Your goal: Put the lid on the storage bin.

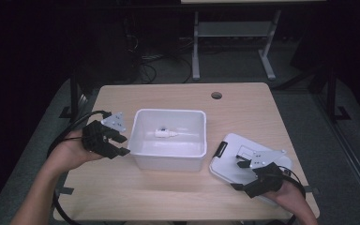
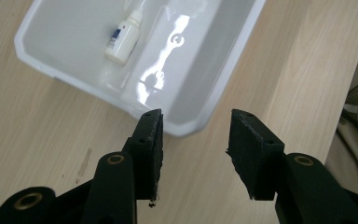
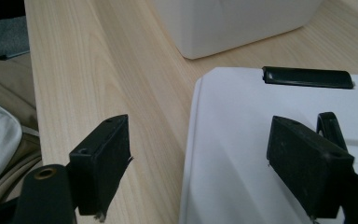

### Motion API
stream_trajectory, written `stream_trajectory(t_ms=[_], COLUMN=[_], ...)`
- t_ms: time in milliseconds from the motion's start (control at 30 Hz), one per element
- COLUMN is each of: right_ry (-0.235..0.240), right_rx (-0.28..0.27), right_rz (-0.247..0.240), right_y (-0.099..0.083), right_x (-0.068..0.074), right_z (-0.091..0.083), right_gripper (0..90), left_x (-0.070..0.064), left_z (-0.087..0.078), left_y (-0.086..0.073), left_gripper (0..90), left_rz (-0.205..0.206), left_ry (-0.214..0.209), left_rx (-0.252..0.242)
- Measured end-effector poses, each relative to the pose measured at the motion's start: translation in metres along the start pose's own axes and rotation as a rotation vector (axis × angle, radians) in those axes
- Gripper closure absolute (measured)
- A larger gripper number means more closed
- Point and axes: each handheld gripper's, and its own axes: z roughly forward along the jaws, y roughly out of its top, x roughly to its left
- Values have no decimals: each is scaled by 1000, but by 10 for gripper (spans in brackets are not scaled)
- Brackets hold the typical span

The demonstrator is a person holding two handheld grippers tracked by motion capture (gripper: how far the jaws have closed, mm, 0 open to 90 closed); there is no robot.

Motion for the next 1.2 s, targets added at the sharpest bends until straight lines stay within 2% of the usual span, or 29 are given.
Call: stream_trajectory(t_ms=[167, 667, 867, 1100, 1200], right_ry=[0, 4, 7, -11, -18], right_rx=[8, 48, 65, 83, 90], right_rz=[-7, 3, -3, -27, -29], right_y=[3, 8, 11, 17, 19], right_x=[0, 1, 2, 1, 0], right_z=[1, -8, -13, -17, -18], right_gripper=[208, 207, 207, 215, 218], left_x=[-6, -18, -26, -37, -41], left_z=[-3, 2, 7, 19, 22], left_y=[-17, -46, -59, -77, -81], left_gripper=[544, 522, 503, 474, 468], left_rz=[-17, -51, -70, -96, -95], left_ry=[13, 21, 20, 11, 8], left_rx=[-10, -55, -73, -92, -92])
